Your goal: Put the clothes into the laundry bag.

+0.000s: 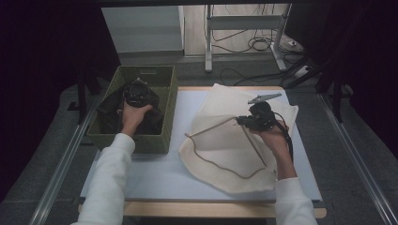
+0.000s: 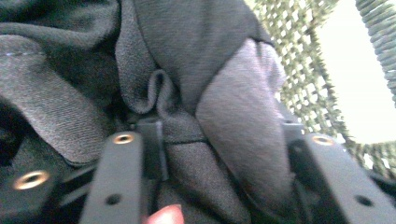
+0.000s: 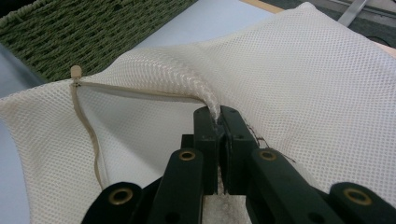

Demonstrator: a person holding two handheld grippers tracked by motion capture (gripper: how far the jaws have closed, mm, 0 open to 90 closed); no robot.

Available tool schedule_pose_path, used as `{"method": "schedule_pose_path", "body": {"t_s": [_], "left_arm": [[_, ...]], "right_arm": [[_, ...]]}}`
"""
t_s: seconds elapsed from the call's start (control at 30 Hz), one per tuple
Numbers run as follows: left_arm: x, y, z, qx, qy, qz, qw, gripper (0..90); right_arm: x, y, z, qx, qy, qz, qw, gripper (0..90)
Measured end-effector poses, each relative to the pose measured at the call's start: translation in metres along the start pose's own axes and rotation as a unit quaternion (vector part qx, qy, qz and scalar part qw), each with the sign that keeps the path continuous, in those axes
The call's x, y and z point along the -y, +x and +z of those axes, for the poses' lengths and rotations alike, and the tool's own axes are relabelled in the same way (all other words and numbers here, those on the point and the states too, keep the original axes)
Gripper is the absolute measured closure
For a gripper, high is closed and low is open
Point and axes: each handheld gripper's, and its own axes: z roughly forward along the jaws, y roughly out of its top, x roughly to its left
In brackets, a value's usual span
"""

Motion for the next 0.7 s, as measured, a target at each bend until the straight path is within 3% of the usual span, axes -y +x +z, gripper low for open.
{"method": "schedule_pose_path", "body": {"t_s": [0.27, 0.4, 0.7], "left_arm": [[0.001, 0.004, -0.017, -0.009, -0.040, 0.051, 0.9978, 67.1], [0.005, 0.001, -0.028, -0.023, -0.060, 0.091, 0.9938, 68.0], [0.010, 0.004, -0.050, -0.020, -0.105, 0.107, 0.9886, 68.5]], "right_arm": [[0.000, -0.001, 0.000, -0.001, -0.001, 0.001, 1.0000, 86.0], [0.000, -0.001, -0.001, -0.001, -0.001, 0.000, 1.0000, 86.0], [0.000, 0.000, -0.001, -0.002, -0.001, 0.001, 1.0000, 86.0]]}}
